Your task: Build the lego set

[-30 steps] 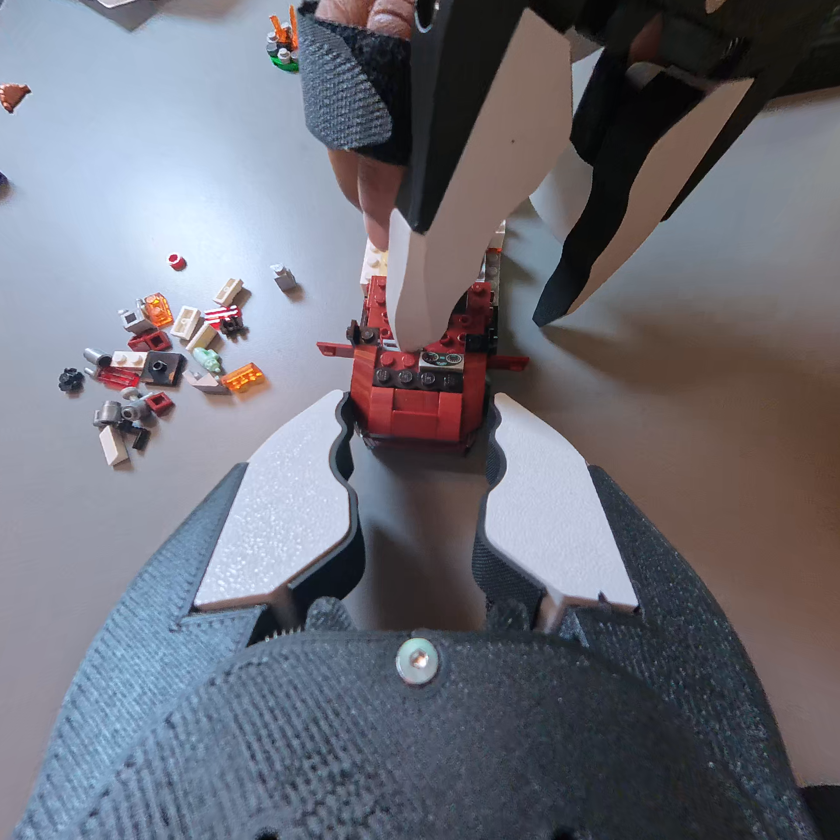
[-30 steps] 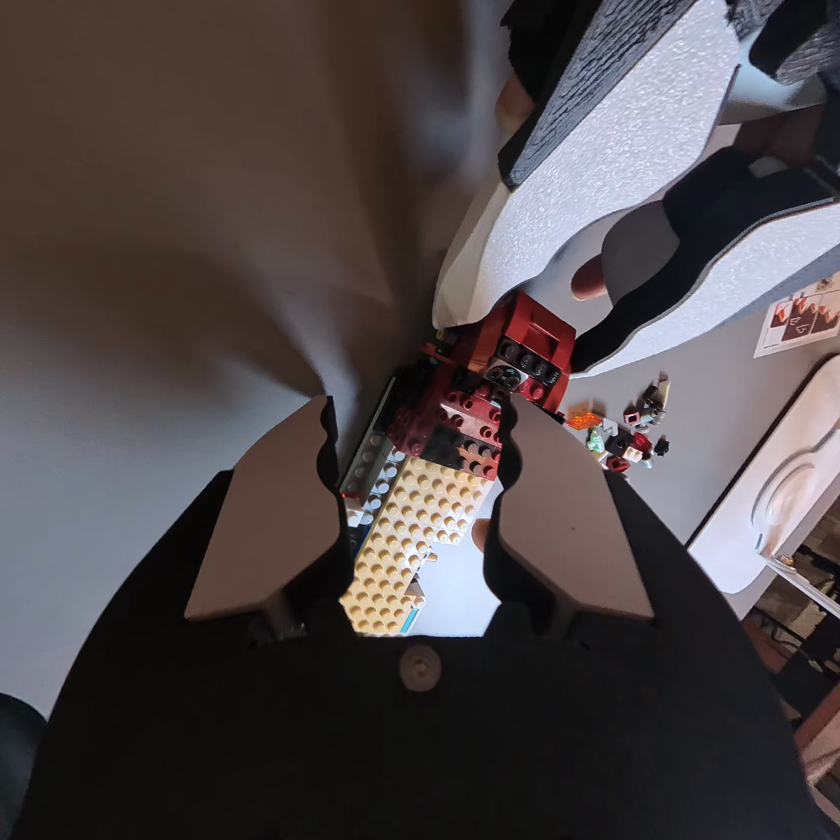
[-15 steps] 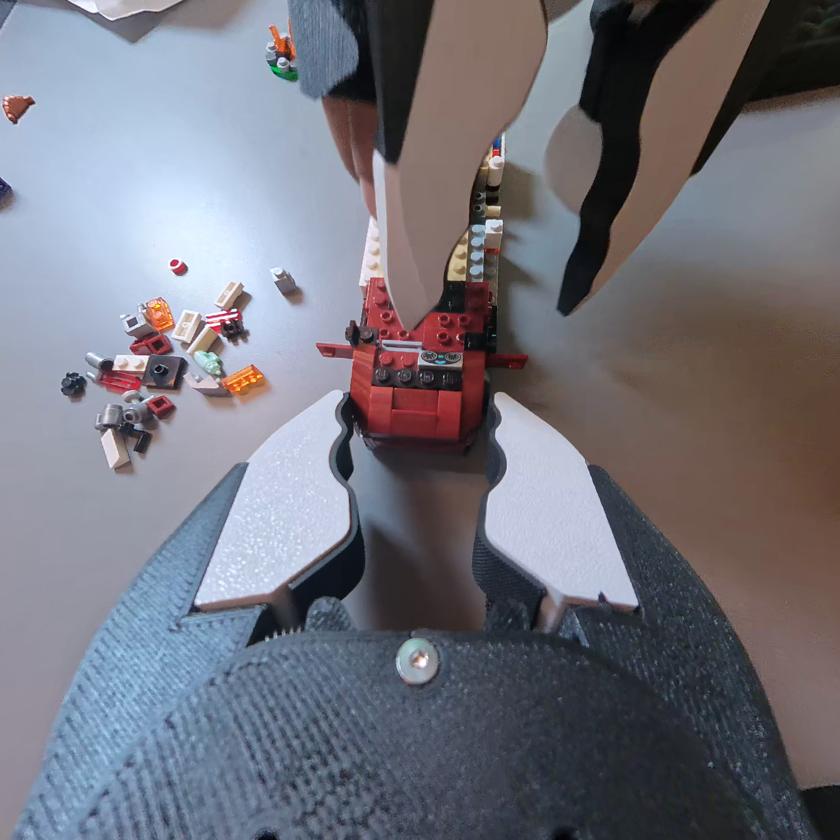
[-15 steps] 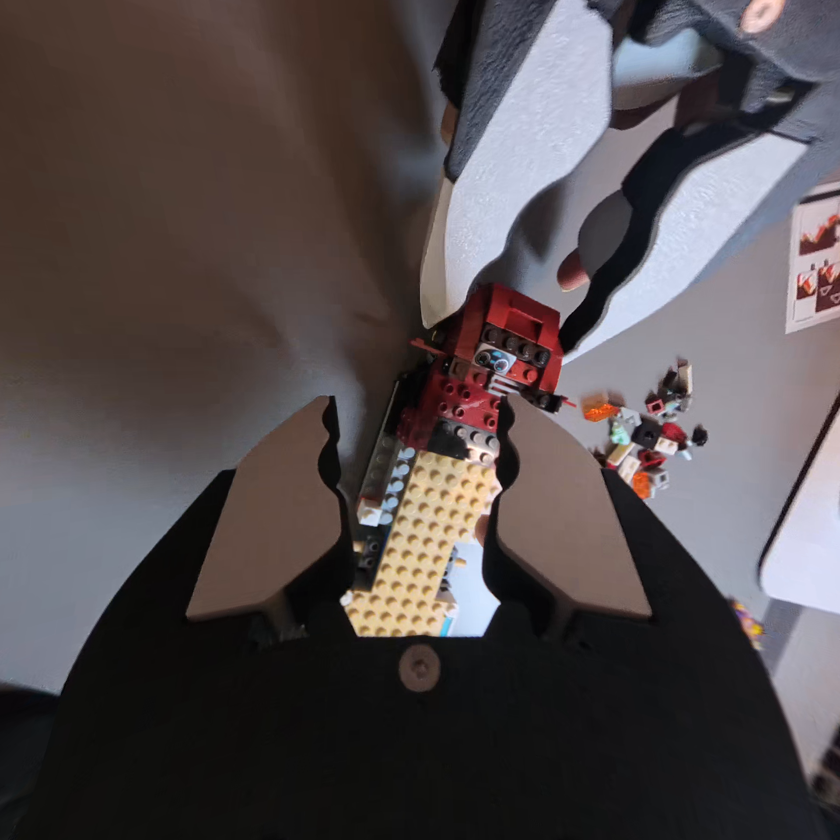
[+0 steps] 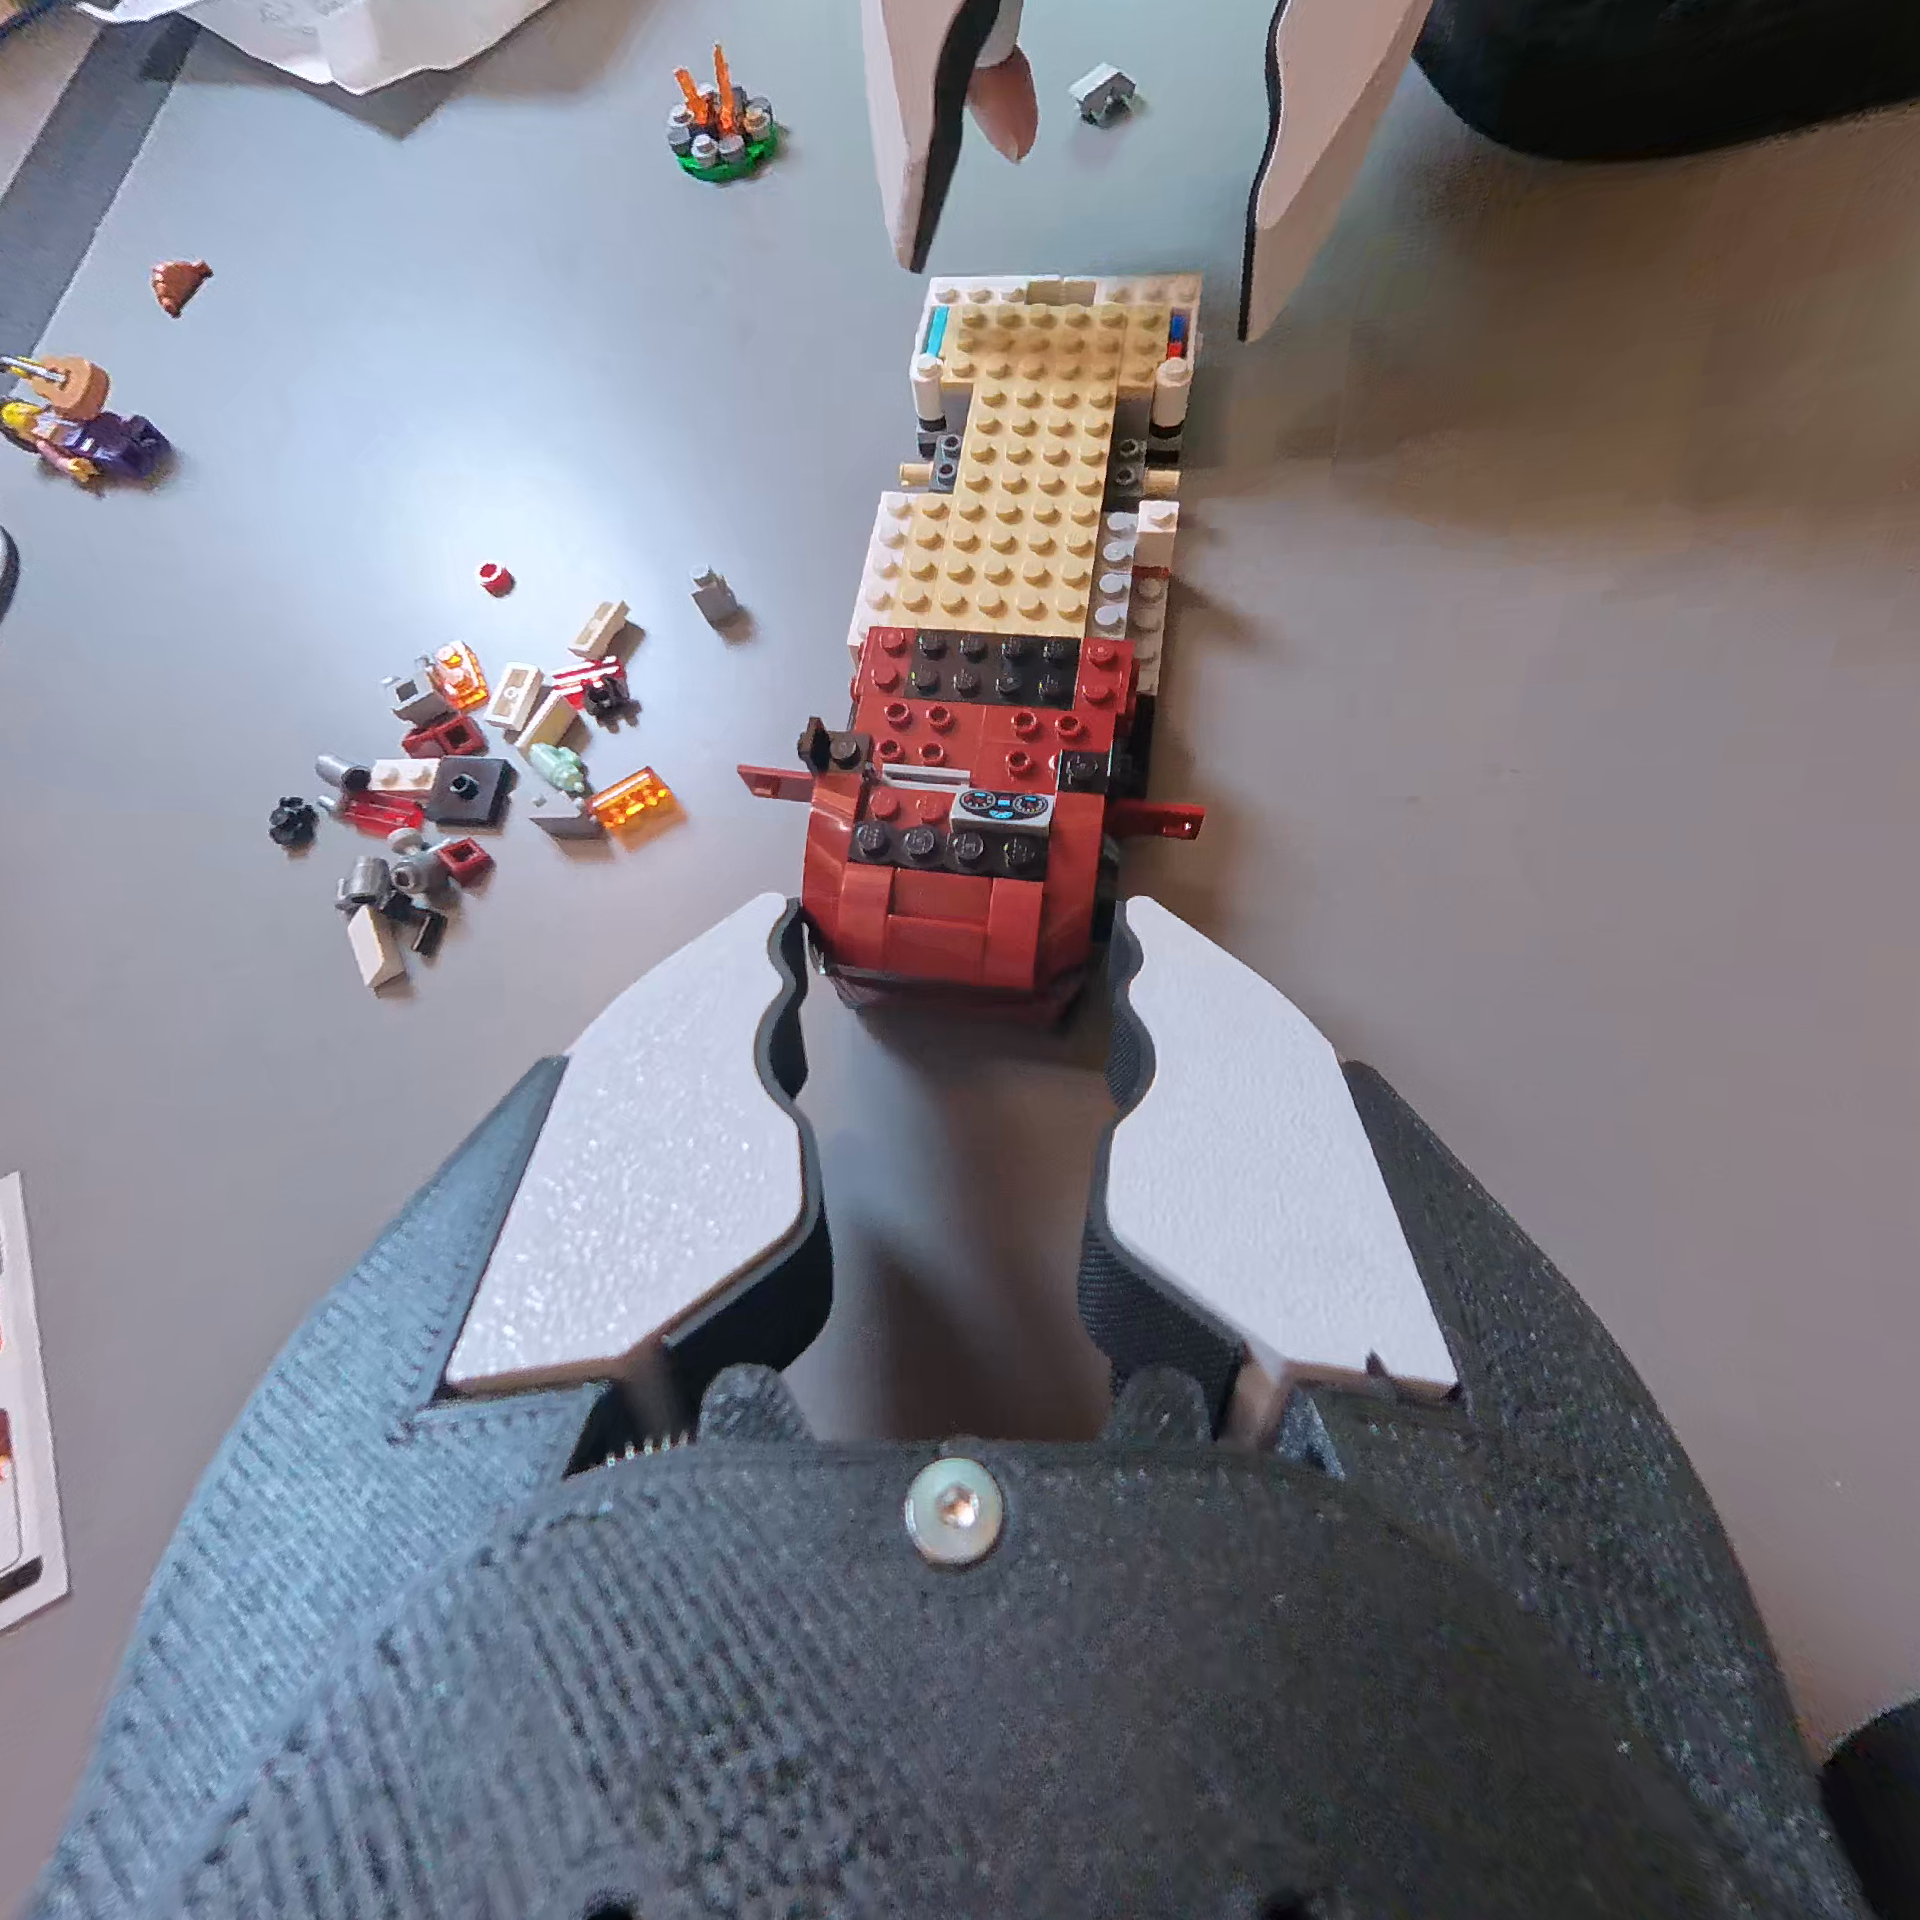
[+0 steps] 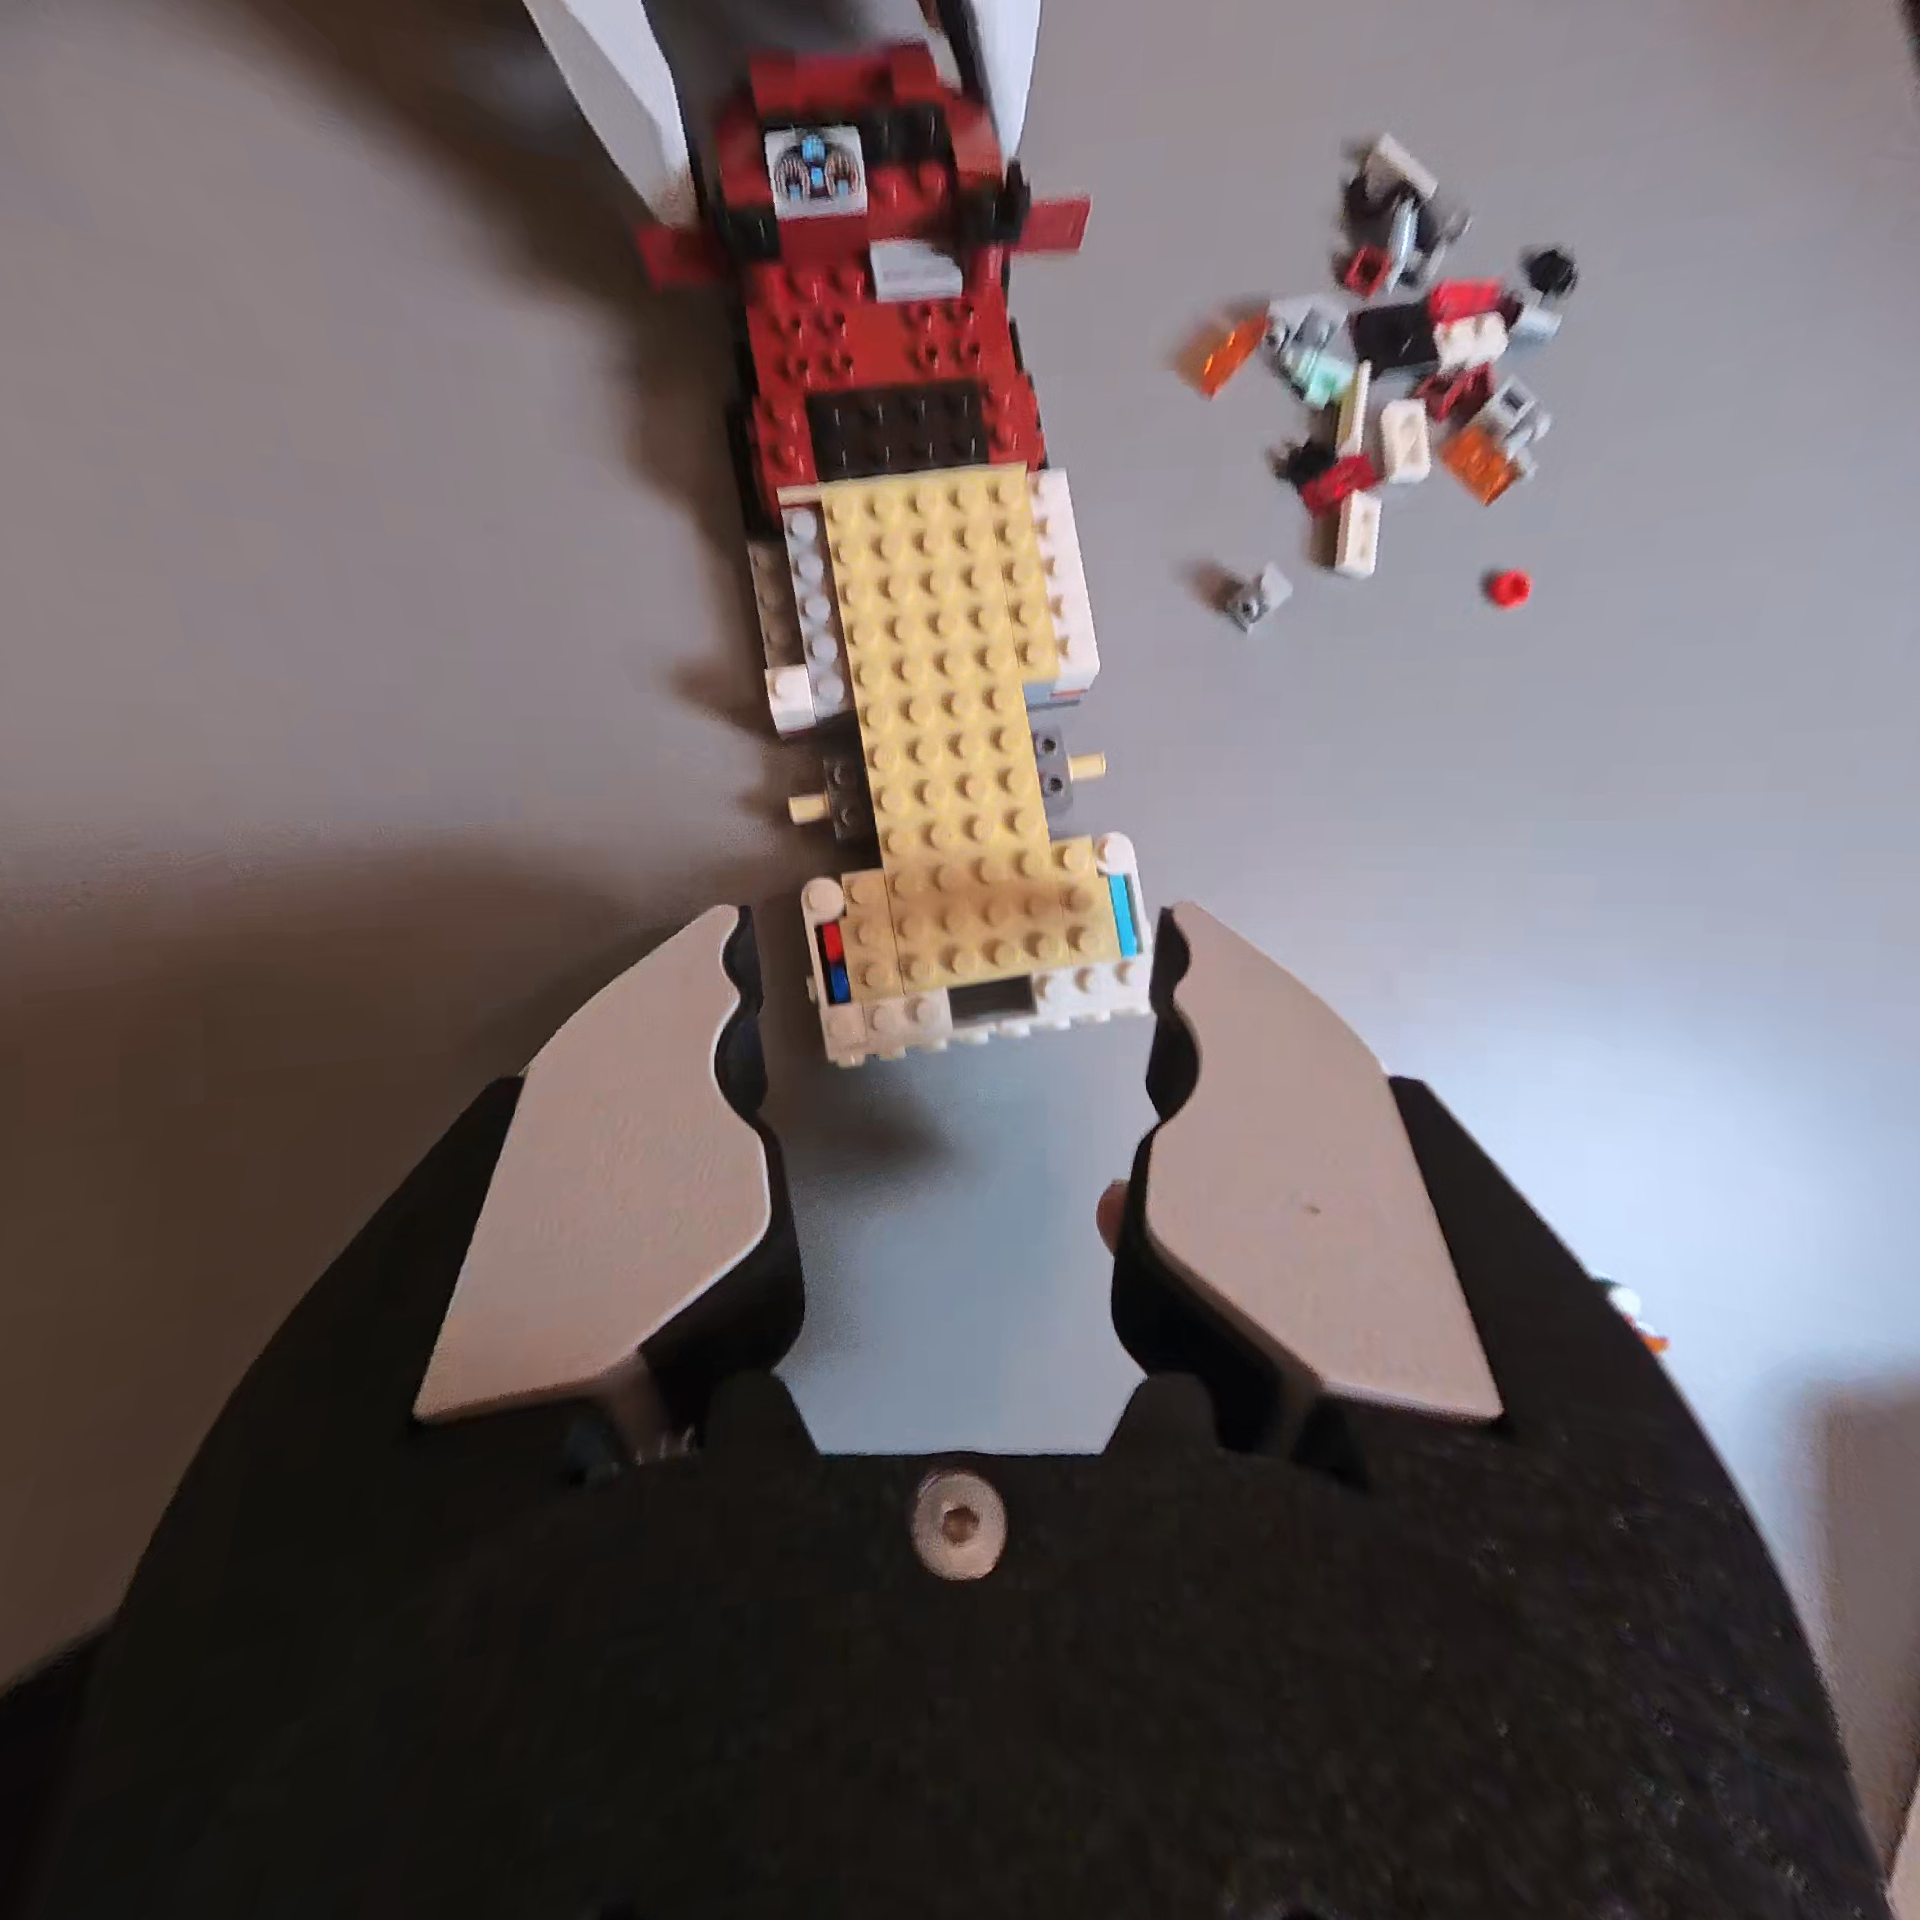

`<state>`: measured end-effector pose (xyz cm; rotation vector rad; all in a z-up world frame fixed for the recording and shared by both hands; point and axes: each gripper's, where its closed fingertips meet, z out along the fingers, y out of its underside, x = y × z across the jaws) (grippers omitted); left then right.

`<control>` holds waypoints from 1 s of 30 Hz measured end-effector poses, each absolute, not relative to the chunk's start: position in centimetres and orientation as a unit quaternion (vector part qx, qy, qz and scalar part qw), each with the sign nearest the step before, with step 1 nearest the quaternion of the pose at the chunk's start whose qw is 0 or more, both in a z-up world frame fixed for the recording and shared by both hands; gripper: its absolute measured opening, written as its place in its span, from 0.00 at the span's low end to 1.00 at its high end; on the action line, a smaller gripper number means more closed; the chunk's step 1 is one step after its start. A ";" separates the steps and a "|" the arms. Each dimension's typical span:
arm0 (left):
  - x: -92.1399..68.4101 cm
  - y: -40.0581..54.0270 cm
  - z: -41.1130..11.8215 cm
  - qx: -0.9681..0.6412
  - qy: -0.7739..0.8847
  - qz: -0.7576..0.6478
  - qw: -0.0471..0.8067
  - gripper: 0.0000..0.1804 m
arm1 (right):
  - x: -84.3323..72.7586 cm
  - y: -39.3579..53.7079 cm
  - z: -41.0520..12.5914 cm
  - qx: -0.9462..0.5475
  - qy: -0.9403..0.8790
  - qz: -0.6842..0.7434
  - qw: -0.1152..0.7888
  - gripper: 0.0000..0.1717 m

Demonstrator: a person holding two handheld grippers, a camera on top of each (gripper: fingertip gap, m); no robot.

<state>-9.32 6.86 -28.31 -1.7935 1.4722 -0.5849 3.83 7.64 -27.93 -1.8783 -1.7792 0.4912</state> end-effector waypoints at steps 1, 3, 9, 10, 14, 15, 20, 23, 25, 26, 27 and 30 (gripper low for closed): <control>-9.5 7.0 -28.3 -0.701 0.569 -0.223 0.367 0.31 | 4.1 7.7 -28.2 -0.693 -0.655 0.180 0.243 0.42; -9.8 7.2 -28.0 -0.707 0.558 -0.219 0.376 0.30 | 4.2 7.4 -28.6 -0.695 -0.655 0.191 0.227 0.41; -11.2 7.4 -26.2 -0.721 0.501 -0.233 0.418 0.27 | 4.2 7.0 -28.6 -0.689 -0.657 0.183 0.246 0.33; -11.4 7.3 -26.0 -0.722 0.494 -0.231 0.426 0.26 | 4.2 6.9 -28.6 -0.688 -0.656 0.181 0.252 0.32; -12.0 7.5 -25.0 -0.724 0.455 -0.226 0.466 0.22 | 3.8 6.0 -27.8 -0.683 -0.646 0.203 0.272 0.31; -12.1 7.7 -24.5 -0.723 0.441 -0.226 0.480 0.20 | 3.5 6.0 -27.2 -0.681 -0.638 0.212 0.289 0.31; -12.8 8.7 -21.7 -0.711 0.374 -0.213 0.556 0.11 | 1.3 9.0 -21.4 -0.666 -0.511 0.293 0.458 0.31; -13.3 9.1 -20.7 -0.711 0.339 -0.198 0.584 0.05 | 0.5 10.7 -19.4 -0.664 -0.442 0.324 0.509 0.30; -13.8 9.3 -20.2 -0.712 0.310 -0.192 0.600 0.02 | 0.1 12.1 -18.4 -0.658 -0.409 0.319 0.545 0.27; -14.0 9.3 -19.9 -0.712 0.296 -0.191 0.607 0.00 | -0.2 12.7 -17.9 -0.654 -0.395 0.318 0.561 0.25; -14.2 9.3 -19.7 -0.712 0.280 -0.190 0.615 0.00 | -0.4 13.3 -17.4 -0.650 -0.380 0.318 0.576 0.24; -14.9 9.3 -18.9 -0.711 0.232 -0.197 0.634 0.00 | -1.5 14.2 -14.9 -0.625 -0.338 0.339 0.617 0.22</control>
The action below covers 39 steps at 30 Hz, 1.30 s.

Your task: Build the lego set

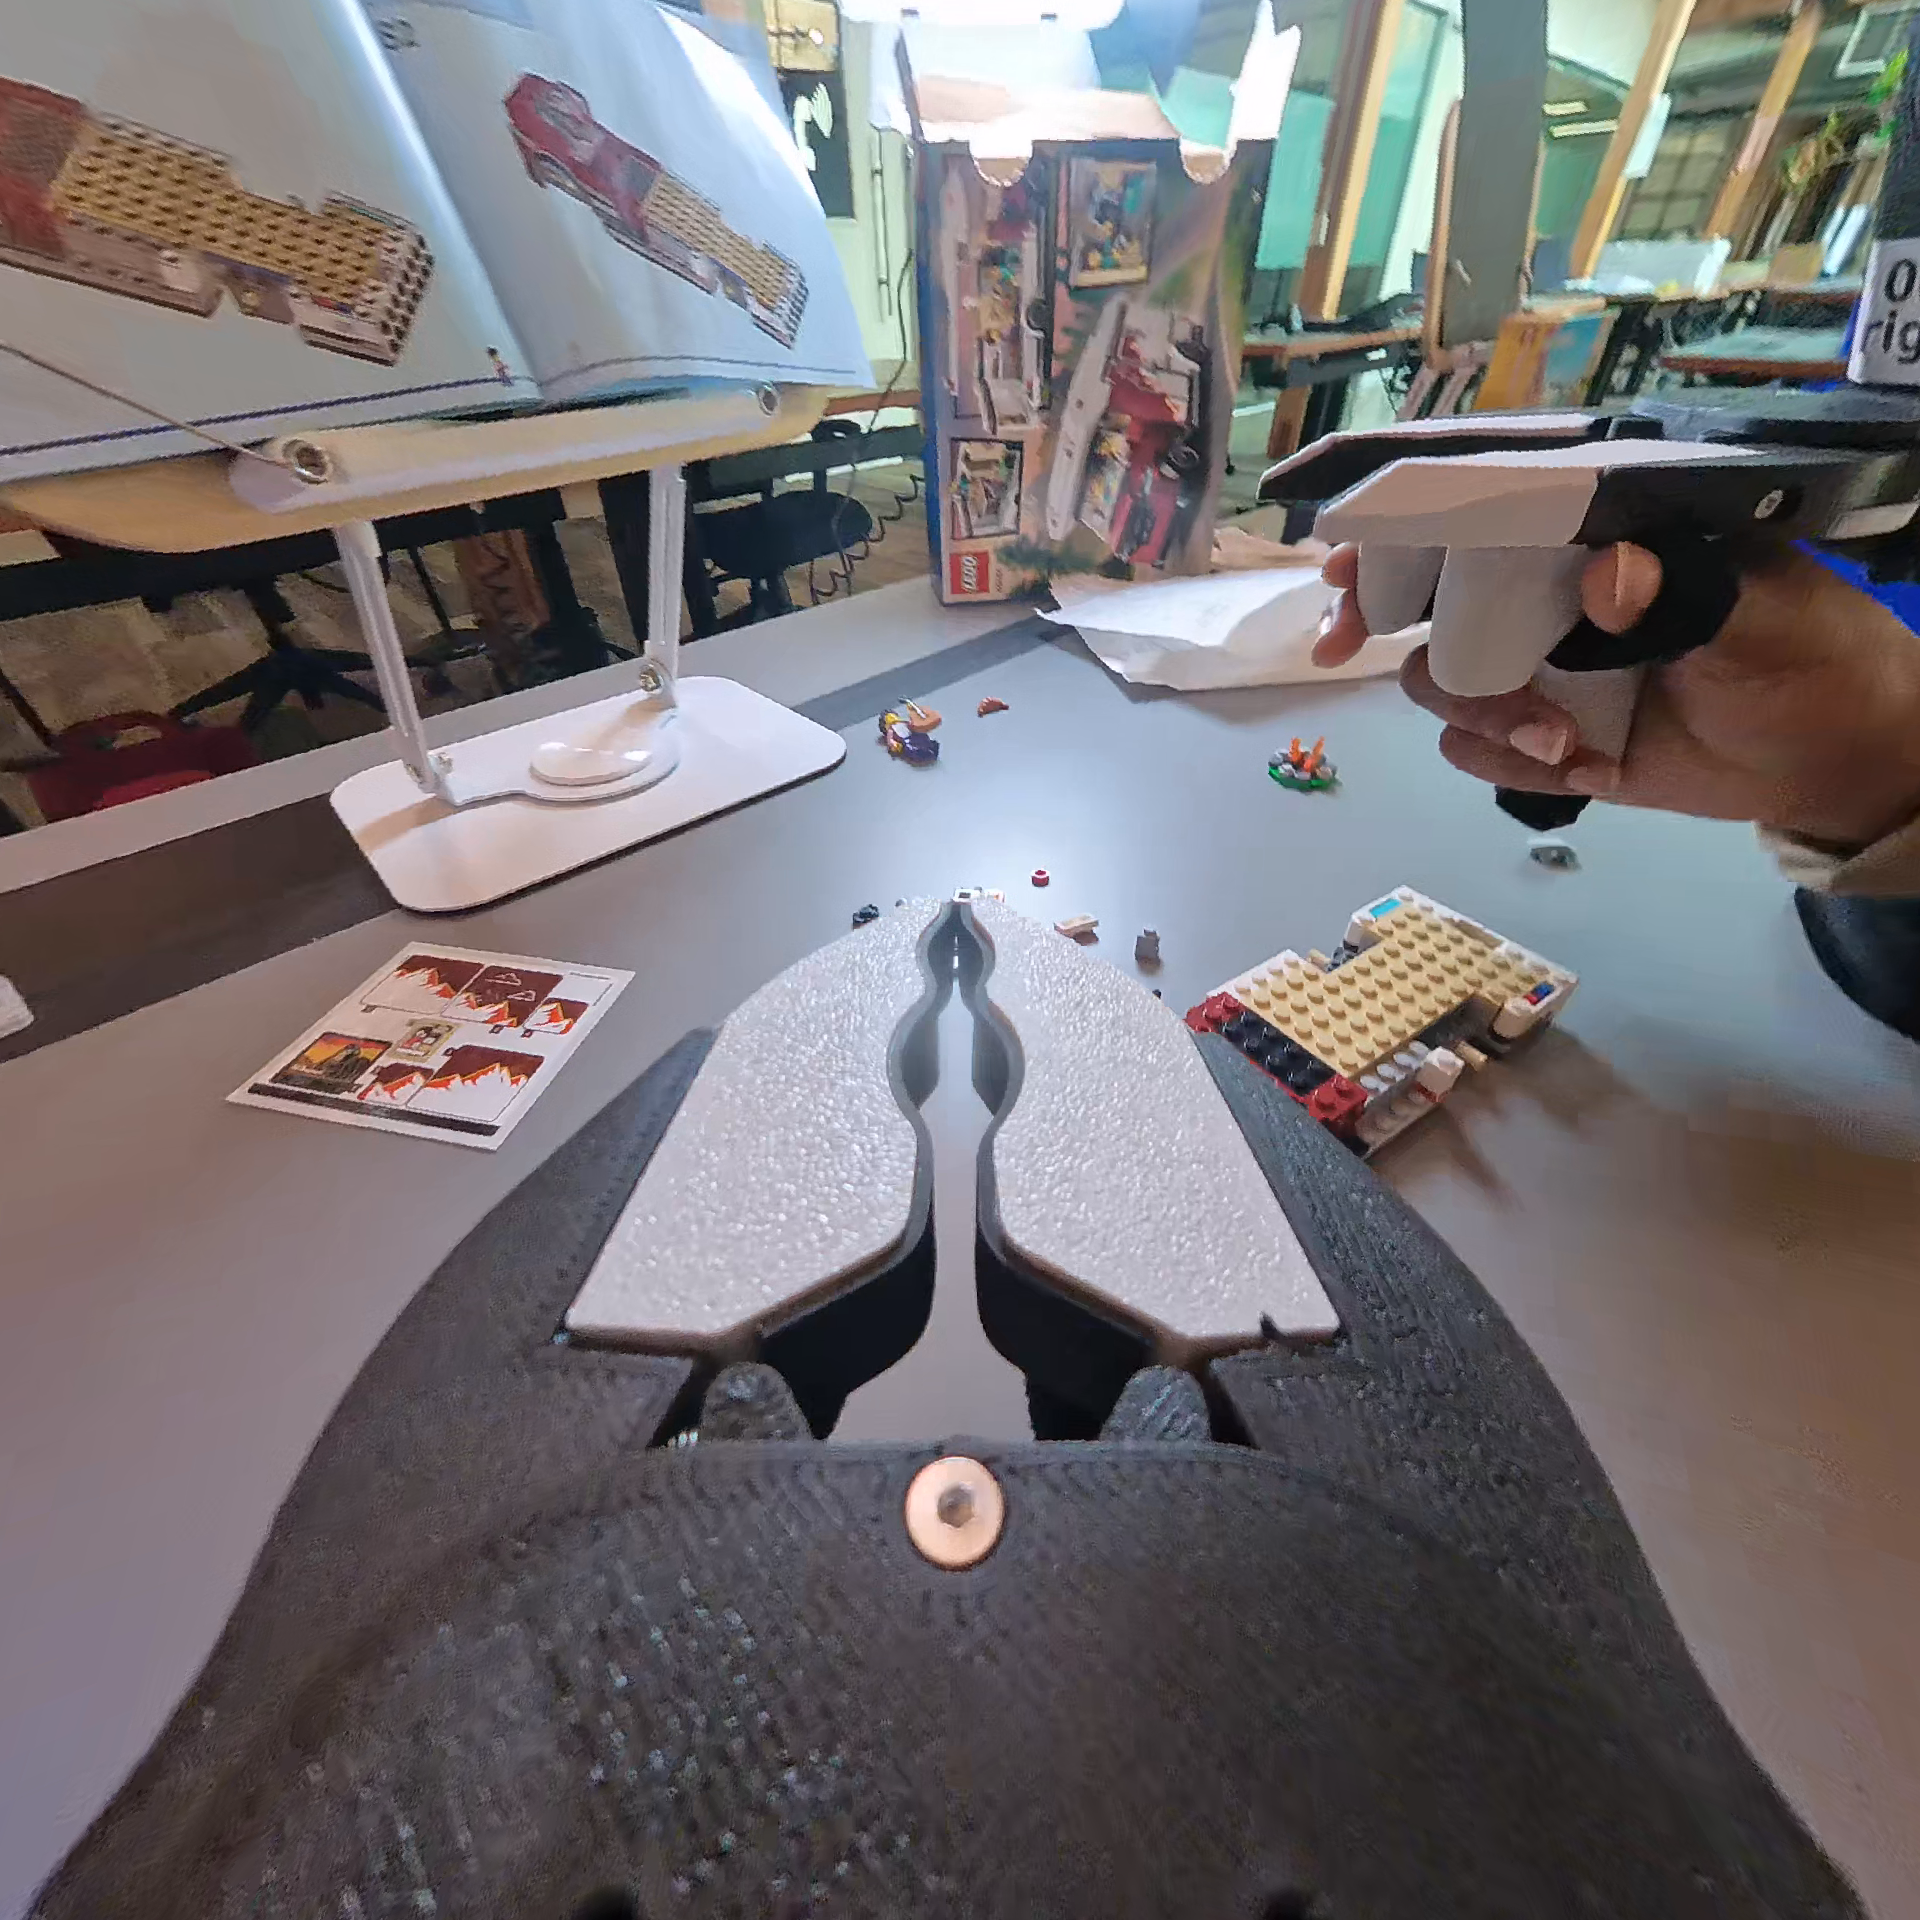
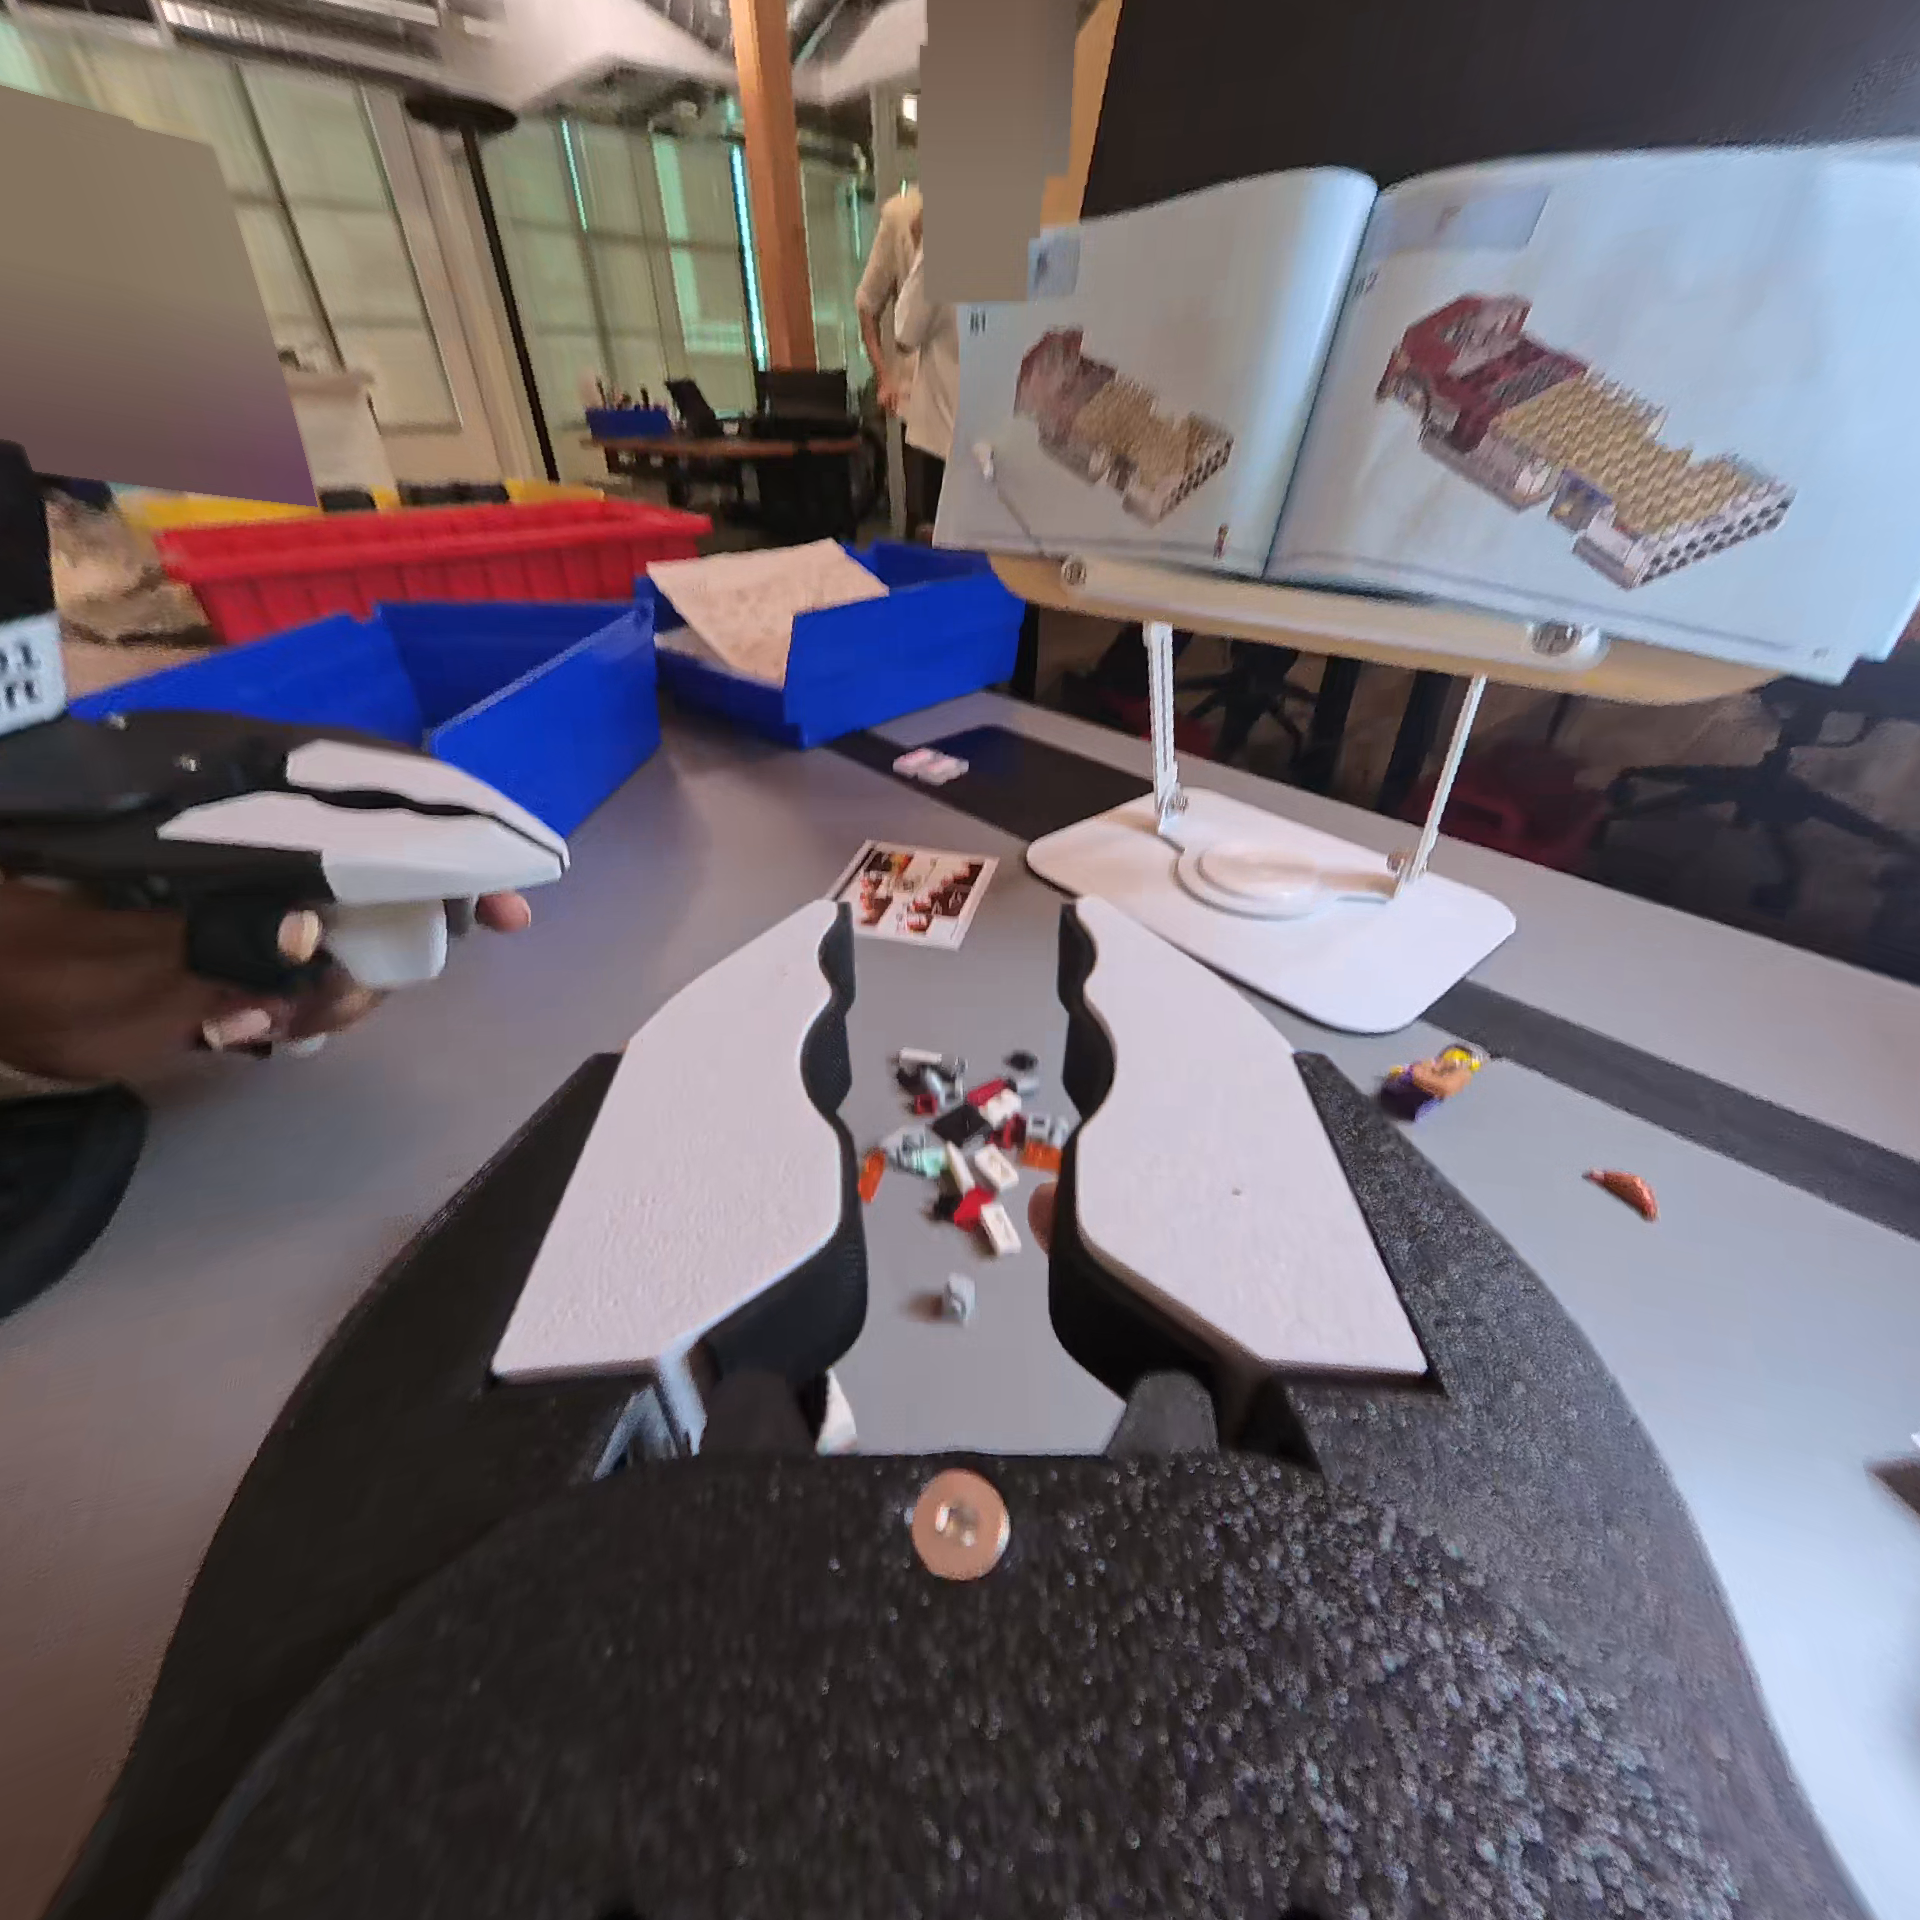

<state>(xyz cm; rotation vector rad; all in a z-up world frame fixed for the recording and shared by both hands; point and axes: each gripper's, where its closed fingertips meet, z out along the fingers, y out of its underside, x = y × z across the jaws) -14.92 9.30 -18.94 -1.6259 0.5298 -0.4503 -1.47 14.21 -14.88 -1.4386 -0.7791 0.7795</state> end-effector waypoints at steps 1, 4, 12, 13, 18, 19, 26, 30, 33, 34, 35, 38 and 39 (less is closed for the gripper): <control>-15.1 9.3 -18.8 -0.710 0.222 -0.197 0.639 0.00 | -1.8 14.4 -13.9 -0.614 -0.327 0.343 0.631 0.21; -15.9 9.5 -18.7 -0.706 0.212 -0.176 0.653 0.00 | -2.5 14.4 -12.0 -0.586 -0.313 0.344 0.664 0.10; -19.1 9.9 -16.9 -0.688 0.172 -0.164 0.686 0.00 | -0.7 14.8 -13.3 -0.588 -0.301 0.321 0.679 0.00; -19.7 9.8 -16.2 -0.682 0.169 -0.160 0.694 0.00 | -0.4 14.9 -13.4 -0.589 -0.302 0.319 0.679 0.00; -27.5 8.2 -9.1 -0.646 0.142 -0.083 0.745 0.01 | 0.5 14.7 -13.0 -0.580 -0.317 0.310 0.684 0.00; -30.0 7.9 -7.8 -0.657 0.139 -0.055 0.739 0.03 | 0.8 14.6 -12.8 -0.577 -0.321 0.303 0.687 0.00; -50.2 8.3 -10.1 -0.861 0.165 0.129 0.463 0.12 | 3.2 14.4 -13.2 -0.584 -0.322 0.292 0.686 0.00; -55.7 7.5 -18.7 -0.925 0.289 0.169 0.182 0.12 | 3.4 14.8 -13.3 -0.592 -0.311 0.302 0.679 0.00; -58.6 6.8 -24.0 -0.925 0.335 0.177 0.009 0.15 | 3.0 14.8 -13.7 -0.596 -0.318 0.297 0.674 0.00; -59.6 6.6 -25.3 -0.920 0.344 0.183 -0.034 0.16 | 2.9 14.7 -13.8 -0.596 -0.322 0.295 0.674 0.00; -60.6 6.5 -26.3 -0.915 0.351 0.189 -0.067 0.16 | 2.8 14.5 -13.9 -0.596 -0.326 0.293 0.673 0.00; -62.2 5.9 -28.6 -0.905 0.359 0.185 -0.131 0.16 | 2.8 14.2 -14.2 -0.596 -0.336 0.286 0.671 0.00; -62.5 5.9 -29.0 -0.903 0.362 0.185 -0.141 0.16 | 3.0 14.3 -14.3 -0.597 -0.336 0.284 0.671 0.00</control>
